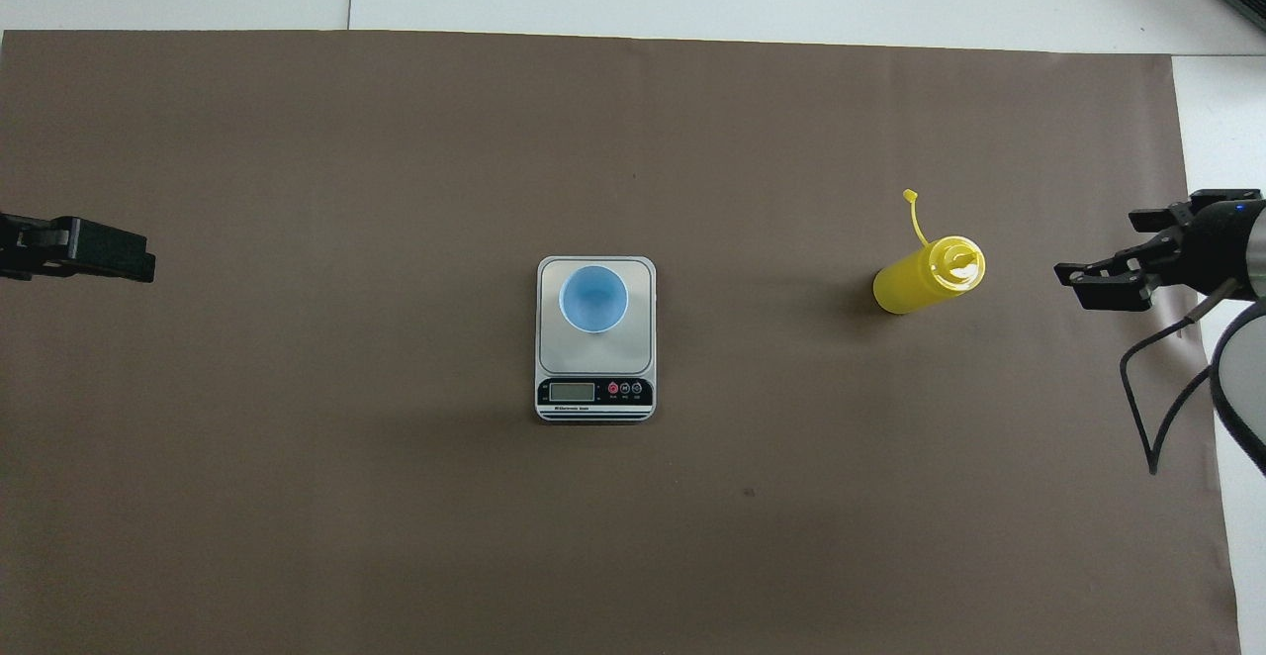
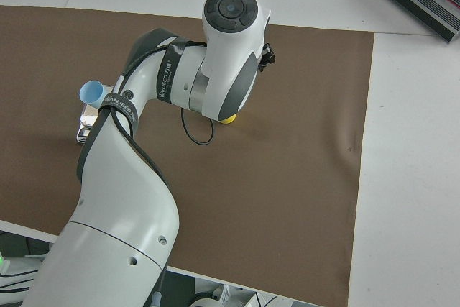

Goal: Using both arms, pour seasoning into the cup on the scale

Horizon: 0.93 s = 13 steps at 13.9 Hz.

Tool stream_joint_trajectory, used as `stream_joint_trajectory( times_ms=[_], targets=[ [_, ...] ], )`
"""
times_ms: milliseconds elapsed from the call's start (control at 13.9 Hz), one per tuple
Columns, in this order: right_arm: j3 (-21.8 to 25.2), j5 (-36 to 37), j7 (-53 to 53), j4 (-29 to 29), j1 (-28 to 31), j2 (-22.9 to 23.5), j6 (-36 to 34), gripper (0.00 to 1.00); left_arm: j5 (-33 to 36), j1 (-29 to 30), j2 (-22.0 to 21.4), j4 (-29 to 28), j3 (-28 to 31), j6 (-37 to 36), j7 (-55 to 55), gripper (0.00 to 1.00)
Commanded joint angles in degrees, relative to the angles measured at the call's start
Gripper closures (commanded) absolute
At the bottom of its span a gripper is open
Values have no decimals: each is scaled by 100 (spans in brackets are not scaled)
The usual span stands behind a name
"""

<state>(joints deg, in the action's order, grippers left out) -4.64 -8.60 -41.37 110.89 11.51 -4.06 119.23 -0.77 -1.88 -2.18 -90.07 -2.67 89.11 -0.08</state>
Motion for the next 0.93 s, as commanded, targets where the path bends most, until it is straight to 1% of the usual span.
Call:
stream_joint_trajectory(
  times_ms=[0,144,215,359,503,646,862],
  targets=[
    [-46,403,1048,-558,-236,80,-696,0,-90,92,-159,-187,-32,54,44,0],
    [-54,910,1927,-884,-464,124,-1171,0,-81,83,-159,-187,-32,54,35,0],
    [-63,1000,2323,-1033,-596,159,-1452,0,-90,92,-159,-187,-32,54,35,0],
    [-72,1010,3166,-1367,-807,212,-1945,0,-90,92,-159,-187,-32,54,35,0],
    [-81,1010,3836,-1421,-1010,221,-2166,0,-90,92,-159,-187,-32,54,35,0],
    [-81,1001,3996,-1378,-1177,168,-2552,0,-90,92,-159,-187,-32,54,35,0],
    [-72,992,3988,-1342,-1160,151,-2536,0,-90,92,-159,-187,-32,54,35,0]
  ],
)
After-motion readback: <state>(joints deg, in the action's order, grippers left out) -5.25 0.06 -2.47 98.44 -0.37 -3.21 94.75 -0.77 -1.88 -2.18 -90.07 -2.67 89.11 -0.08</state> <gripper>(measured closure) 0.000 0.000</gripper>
